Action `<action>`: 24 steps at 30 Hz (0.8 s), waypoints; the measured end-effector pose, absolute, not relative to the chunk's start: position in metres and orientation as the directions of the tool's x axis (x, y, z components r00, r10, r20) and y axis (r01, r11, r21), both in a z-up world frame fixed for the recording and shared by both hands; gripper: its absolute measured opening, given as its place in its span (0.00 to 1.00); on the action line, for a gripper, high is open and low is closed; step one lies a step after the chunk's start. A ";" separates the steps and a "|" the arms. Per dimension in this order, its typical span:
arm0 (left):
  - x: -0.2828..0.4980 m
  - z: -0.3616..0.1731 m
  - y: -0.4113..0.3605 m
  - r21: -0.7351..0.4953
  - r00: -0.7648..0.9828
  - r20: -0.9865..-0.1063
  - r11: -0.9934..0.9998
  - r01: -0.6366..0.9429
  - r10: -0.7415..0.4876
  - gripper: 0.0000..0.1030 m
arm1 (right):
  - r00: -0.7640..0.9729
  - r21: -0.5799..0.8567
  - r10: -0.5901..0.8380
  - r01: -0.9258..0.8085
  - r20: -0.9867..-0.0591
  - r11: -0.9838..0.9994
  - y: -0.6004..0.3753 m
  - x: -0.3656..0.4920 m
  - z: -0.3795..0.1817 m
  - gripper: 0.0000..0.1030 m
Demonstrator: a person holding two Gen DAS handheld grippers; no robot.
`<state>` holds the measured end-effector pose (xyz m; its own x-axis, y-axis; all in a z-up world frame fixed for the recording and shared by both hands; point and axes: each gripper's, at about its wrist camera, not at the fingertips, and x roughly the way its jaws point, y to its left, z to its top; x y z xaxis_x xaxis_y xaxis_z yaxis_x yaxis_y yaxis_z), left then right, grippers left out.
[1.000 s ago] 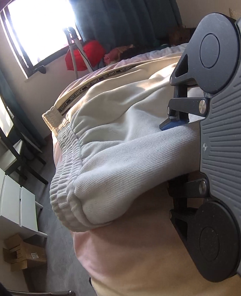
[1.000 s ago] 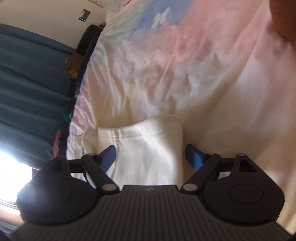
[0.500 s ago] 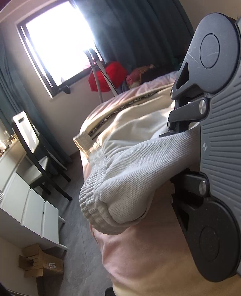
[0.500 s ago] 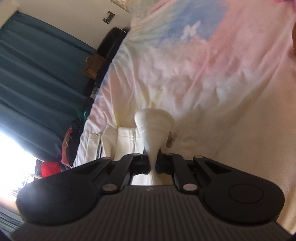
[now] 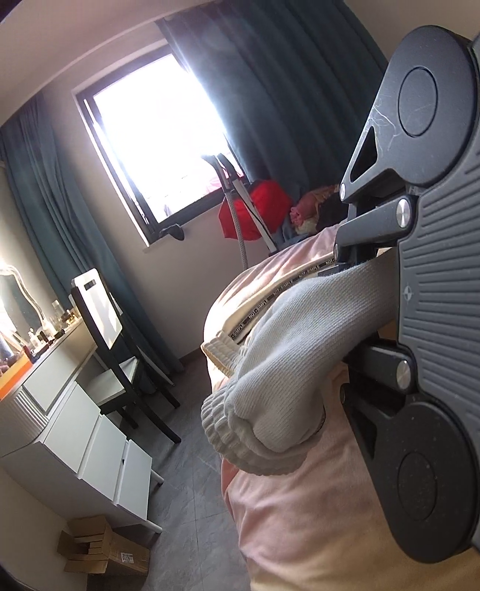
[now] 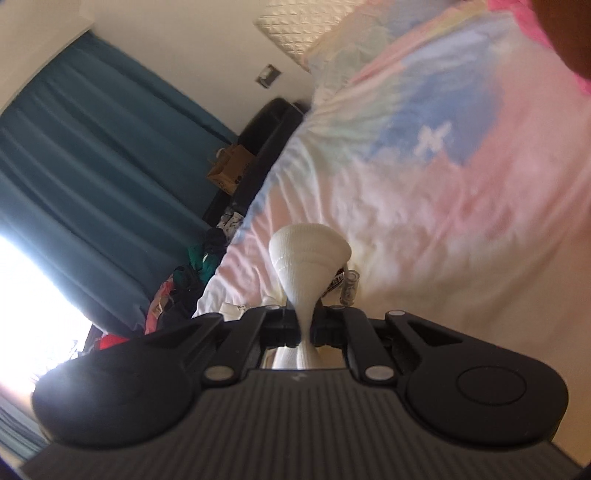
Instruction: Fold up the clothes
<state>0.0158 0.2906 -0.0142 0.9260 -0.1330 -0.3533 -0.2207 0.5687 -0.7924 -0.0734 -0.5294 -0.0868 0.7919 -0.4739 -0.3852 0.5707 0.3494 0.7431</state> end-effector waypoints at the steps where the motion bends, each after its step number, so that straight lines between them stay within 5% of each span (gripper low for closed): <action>1: 0.022 -0.008 0.287 -0.781 0.925 -0.358 0.584 -0.222 -0.127 0.12 | 0.799 0.729 -0.471 0.567 -0.374 0.383 -0.529 -0.066 -0.079 0.07; 13: 0.174 0.049 0.256 -0.655 0.908 -0.416 0.709 -0.261 -0.050 0.13 | 0.811 0.553 -0.469 0.582 -0.349 0.596 -0.538 0.102 0.001 0.07; 24: 0.402 -0.011 0.198 -0.399 0.830 -0.558 0.878 -0.263 -0.005 0.15 | 0.727 0.350 -0.512 0.677 -0.457 0.648 -0.563 0.289 -0.077 0.07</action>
<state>0.4021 0.1984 -0.0115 0.8299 -0.0050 -0.5579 -0.2629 0.8784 -0.3990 0.2885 -0.5630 -0.0770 0.7270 -0.5121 -0.4574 0.6766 0.6477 0.3502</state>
